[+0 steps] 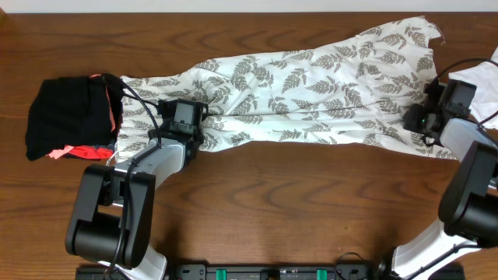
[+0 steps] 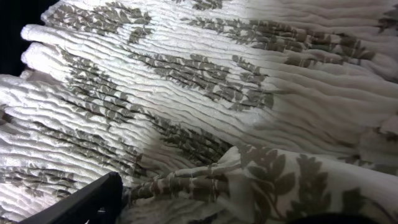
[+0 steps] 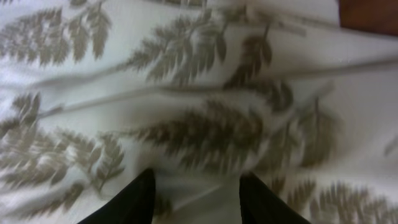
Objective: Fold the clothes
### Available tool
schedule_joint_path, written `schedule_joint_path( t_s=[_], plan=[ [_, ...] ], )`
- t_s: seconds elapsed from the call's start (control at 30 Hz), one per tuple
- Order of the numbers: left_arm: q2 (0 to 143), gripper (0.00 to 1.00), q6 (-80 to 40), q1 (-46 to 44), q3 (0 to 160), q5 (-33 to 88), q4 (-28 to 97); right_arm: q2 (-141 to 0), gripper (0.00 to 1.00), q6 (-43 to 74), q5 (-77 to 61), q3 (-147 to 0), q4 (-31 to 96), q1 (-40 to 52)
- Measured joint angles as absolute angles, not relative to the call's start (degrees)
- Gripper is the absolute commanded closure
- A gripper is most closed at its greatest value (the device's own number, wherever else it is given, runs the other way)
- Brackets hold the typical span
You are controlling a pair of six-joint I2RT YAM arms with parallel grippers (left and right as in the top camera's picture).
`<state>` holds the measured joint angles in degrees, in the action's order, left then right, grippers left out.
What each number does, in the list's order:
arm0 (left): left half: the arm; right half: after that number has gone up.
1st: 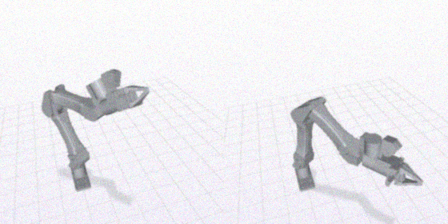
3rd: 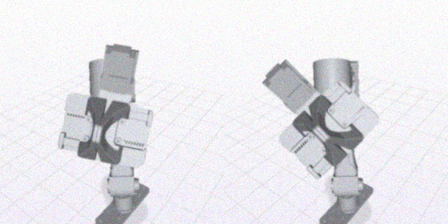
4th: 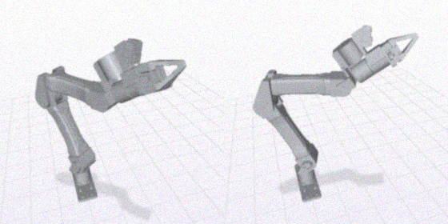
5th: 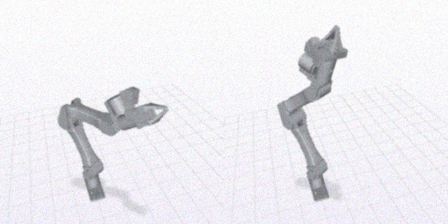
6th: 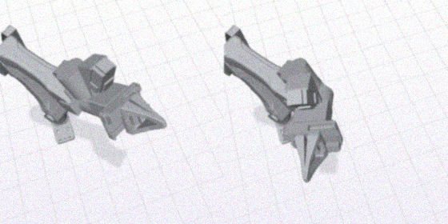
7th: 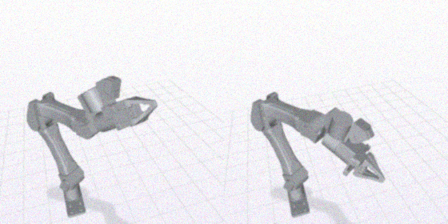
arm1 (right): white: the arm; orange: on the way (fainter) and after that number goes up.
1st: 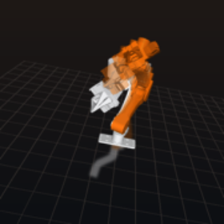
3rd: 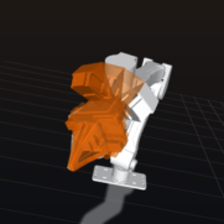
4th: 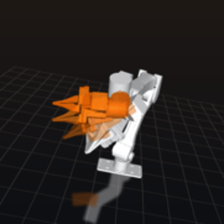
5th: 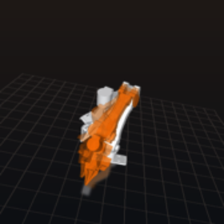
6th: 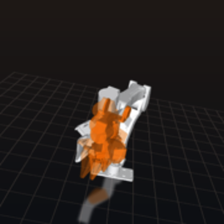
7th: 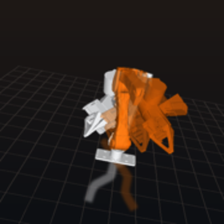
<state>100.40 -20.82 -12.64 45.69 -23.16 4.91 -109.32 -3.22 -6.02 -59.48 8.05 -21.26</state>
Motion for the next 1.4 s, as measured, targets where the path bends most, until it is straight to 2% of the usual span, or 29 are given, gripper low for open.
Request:
schedule_joint_path(
  t_s=[0.23, 0.47, 0.6, 0.8, 1.4],
  plan=[
    [100.4, 0.16, -20.8, -12.6, 45.7, -23.2, 4.9, -109.8, 0.56, -3.2, -6.1, -59.5, 4.6, -21.3],
    [100.3, 0.16, -21.0, -12.6, 46.1, -23.0, 6.9, -110.7, 0.56, -3.4, -3.4, -61.5, 13.8, -21.2],
    [100.2, 0.16, -21.2, -12.5, 46.4, -22.2, 8.4, -111.8, 0.6, -2.9, -1.9, -64.1, 19.5, -21.2],
    [99.4, 0.16, -21.3, -12.4, 47.0, -20.0, 13.1, -111.9, 0.62, 4.7, 2.0, -65.9, 27.4, -21.8],
    [98.0, 0.16, -21.5, -12.7, 48.3, -15.8, 22.7, -110.4, 0.62, 10.4, 0.7, -65.8, 39.9, -37.1]
  ],
)
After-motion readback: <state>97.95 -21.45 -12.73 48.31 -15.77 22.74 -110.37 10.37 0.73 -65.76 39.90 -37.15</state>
